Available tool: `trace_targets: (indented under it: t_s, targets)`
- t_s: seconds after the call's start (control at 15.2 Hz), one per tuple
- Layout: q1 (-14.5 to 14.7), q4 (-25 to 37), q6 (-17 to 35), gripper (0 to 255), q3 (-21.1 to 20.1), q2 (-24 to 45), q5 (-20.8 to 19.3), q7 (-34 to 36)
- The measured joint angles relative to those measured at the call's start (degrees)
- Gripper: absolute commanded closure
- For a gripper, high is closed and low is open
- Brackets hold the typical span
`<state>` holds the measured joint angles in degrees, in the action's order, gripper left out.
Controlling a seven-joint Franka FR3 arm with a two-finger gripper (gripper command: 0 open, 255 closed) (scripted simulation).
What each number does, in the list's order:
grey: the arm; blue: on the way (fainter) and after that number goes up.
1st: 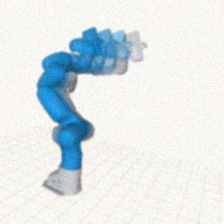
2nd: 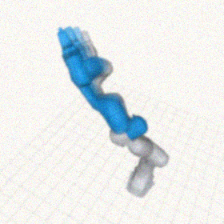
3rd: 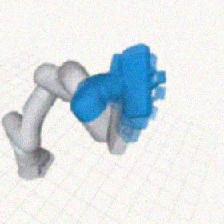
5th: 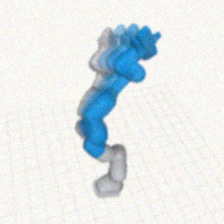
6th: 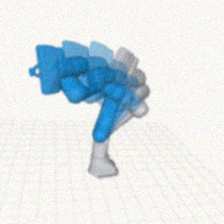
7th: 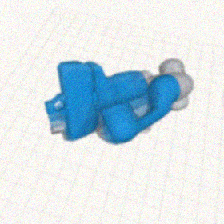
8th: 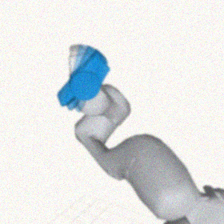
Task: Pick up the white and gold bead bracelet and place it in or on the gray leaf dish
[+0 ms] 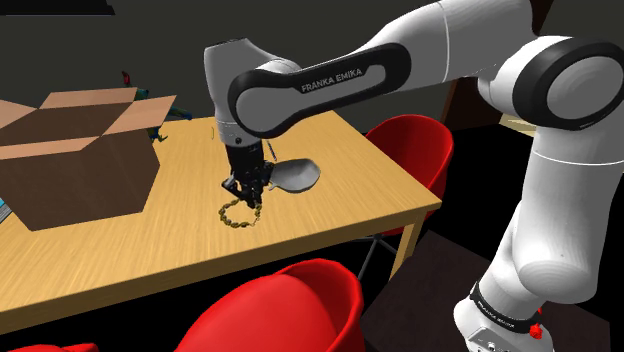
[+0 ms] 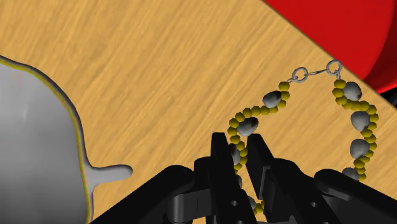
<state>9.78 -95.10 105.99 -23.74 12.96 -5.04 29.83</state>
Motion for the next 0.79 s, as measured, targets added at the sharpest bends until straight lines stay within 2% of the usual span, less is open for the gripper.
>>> trace_targets:
  t_s: [0.79]
  targets:
    - [0.35,9.11,-9.05,255,-0.19,0.04,0.12,-0.27]
